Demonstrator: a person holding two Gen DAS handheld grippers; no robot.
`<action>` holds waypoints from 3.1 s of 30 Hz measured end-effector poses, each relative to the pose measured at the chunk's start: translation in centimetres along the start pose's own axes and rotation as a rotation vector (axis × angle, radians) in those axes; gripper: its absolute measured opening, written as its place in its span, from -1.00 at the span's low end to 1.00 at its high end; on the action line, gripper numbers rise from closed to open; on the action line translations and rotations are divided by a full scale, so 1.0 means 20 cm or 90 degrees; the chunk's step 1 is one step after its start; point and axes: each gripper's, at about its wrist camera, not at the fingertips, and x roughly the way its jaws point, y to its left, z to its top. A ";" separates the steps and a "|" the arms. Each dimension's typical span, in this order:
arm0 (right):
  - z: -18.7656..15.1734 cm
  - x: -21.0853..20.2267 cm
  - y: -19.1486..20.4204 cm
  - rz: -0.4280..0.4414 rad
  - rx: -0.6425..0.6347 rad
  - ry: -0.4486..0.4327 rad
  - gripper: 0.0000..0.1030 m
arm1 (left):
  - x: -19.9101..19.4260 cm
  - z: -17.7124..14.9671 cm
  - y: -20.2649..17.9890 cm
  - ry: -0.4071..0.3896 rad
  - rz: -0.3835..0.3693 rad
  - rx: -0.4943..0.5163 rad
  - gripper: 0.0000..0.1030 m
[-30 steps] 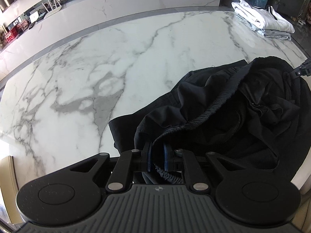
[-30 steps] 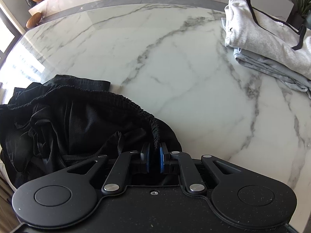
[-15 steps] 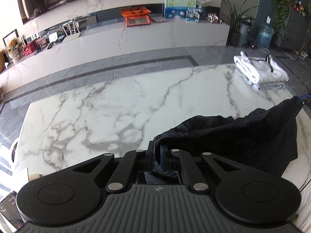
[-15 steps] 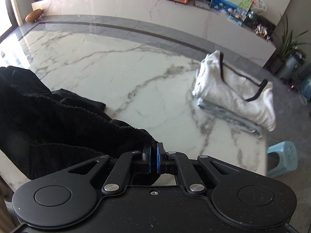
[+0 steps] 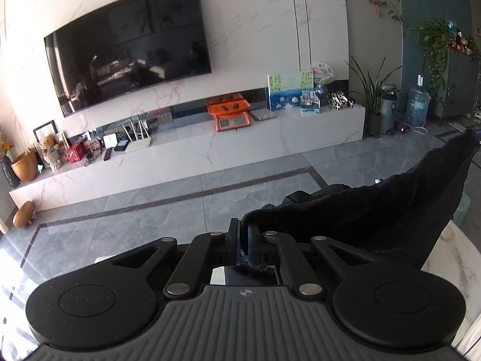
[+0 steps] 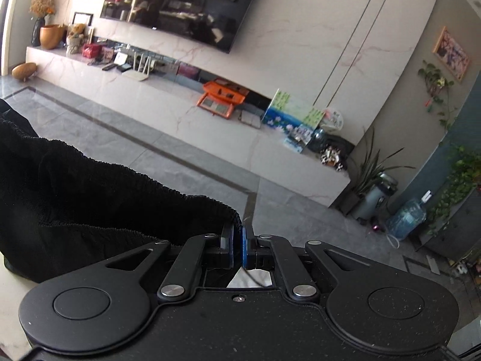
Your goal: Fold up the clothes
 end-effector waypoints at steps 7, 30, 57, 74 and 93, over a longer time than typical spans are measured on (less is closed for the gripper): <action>0.26 0.26 -0.08 -0.012 0.058 -0.021 -0.95 | 0.30 0.18 0.09 -0.020 0.005 -0.138 -0.93; 0.05 0.75 0.15 0.123 -0.014 0.105 -0.94 | 0.70 -0.34 0.24 0.156 -0.002 -0.164 -0.93; -1.14 0.98 0.52 0.299 -0.066 0.289 -0.94 | 0.74 -1.48 -0.08 0.369 -0.052 -0.106 -0.92; -1.24 1.05 0.50 0.243 -0.024 0.287 -0.93 | 0.65 -1.50 -0.25 0.386 -0.064 -0.060 -0.92; -1.08 1.34 0.48 0.255 -0.023 0.244 -0.92 | 0.78 -1.41 -0.27 0.396 -0.071 -0.101 -0.92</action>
